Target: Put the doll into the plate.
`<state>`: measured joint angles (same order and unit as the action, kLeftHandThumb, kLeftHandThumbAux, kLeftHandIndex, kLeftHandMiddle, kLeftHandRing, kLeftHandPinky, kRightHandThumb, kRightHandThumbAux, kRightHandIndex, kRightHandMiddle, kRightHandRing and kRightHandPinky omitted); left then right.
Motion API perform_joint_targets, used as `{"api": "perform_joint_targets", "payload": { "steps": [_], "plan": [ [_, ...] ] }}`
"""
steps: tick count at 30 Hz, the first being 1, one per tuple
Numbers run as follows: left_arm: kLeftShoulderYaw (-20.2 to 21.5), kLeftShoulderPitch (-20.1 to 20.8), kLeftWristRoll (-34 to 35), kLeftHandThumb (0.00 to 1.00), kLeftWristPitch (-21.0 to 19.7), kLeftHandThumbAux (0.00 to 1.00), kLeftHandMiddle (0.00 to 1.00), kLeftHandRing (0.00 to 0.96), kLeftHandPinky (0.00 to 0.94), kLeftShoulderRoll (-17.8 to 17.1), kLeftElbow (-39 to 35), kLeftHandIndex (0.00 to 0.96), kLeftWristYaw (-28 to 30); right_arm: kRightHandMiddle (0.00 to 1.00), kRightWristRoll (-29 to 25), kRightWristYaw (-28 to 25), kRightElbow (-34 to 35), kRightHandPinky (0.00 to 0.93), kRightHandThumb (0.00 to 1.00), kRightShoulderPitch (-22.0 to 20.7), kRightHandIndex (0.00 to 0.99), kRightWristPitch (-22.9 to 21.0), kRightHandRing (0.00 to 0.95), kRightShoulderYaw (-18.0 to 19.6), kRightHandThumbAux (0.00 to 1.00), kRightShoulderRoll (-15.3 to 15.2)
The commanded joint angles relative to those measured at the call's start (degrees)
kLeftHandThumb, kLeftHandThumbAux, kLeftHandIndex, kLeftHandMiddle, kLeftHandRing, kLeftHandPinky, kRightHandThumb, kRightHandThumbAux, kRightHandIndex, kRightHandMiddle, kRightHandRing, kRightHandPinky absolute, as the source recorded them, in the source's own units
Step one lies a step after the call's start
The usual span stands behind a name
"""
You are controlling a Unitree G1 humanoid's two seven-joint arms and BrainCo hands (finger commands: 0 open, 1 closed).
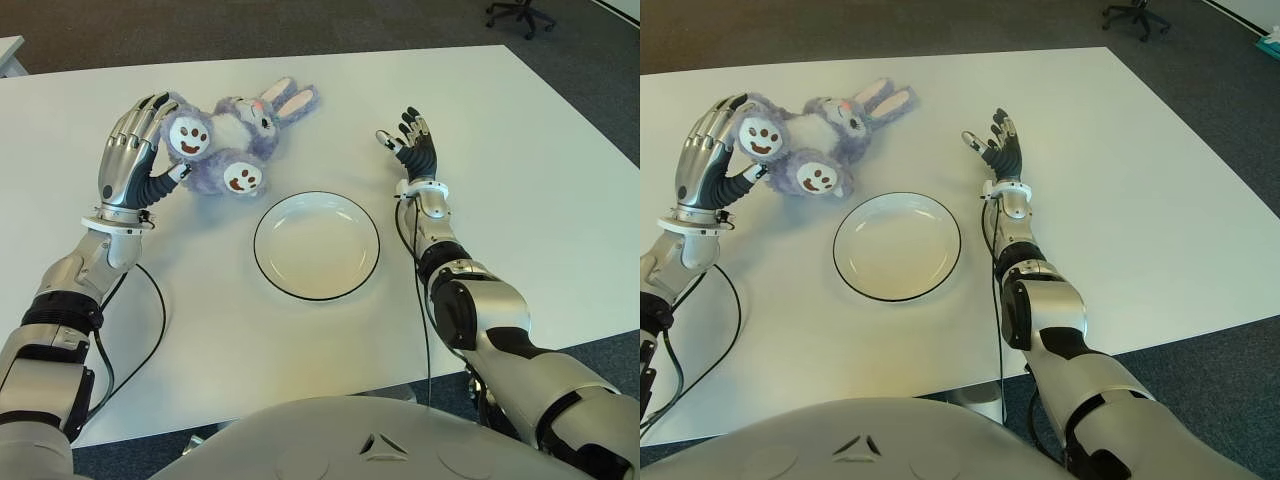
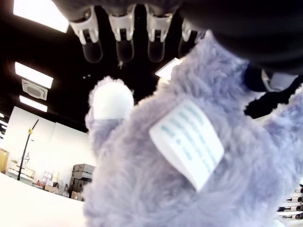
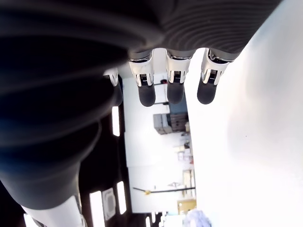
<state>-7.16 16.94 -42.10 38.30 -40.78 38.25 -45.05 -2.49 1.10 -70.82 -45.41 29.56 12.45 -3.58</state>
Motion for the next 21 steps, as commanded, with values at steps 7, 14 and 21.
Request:
{"api": "perform_joint_targets", "payload": {
  "steps": [7,14,21],
  "plan": [
    [-1.9,1.9,-1.5,0.470,-0.1,0.146,0.000,0.000,0.000,0.2,0.7,0.000,-0.6,0.037,0.2,0.0,-3.3,0.069,0.126,5.2,0.055,-2.8,0.033,0.0,0.791,1.0],
    [-2.6,2.9,-1.1,0.448,0.6,0.138,0.000,0.000,0.000,0.5,0.6,0.000,0.7,0.042,0.1,0.0,-3.3,0.071,0.133,5.2,0.056,-2.8,0.037,0.1,0.797,0.9],
    [-3.9,4.9,-2.5,0.439,0.1,0.144,0.000,0.000,0.007,1.2,0.0,0.000,-0.9,0.042,0.2,0.1,-3.3,0.071,0.131,5.1,0.058,-2.8,0.038,0.0,0.795,0.9]
  ]
}}
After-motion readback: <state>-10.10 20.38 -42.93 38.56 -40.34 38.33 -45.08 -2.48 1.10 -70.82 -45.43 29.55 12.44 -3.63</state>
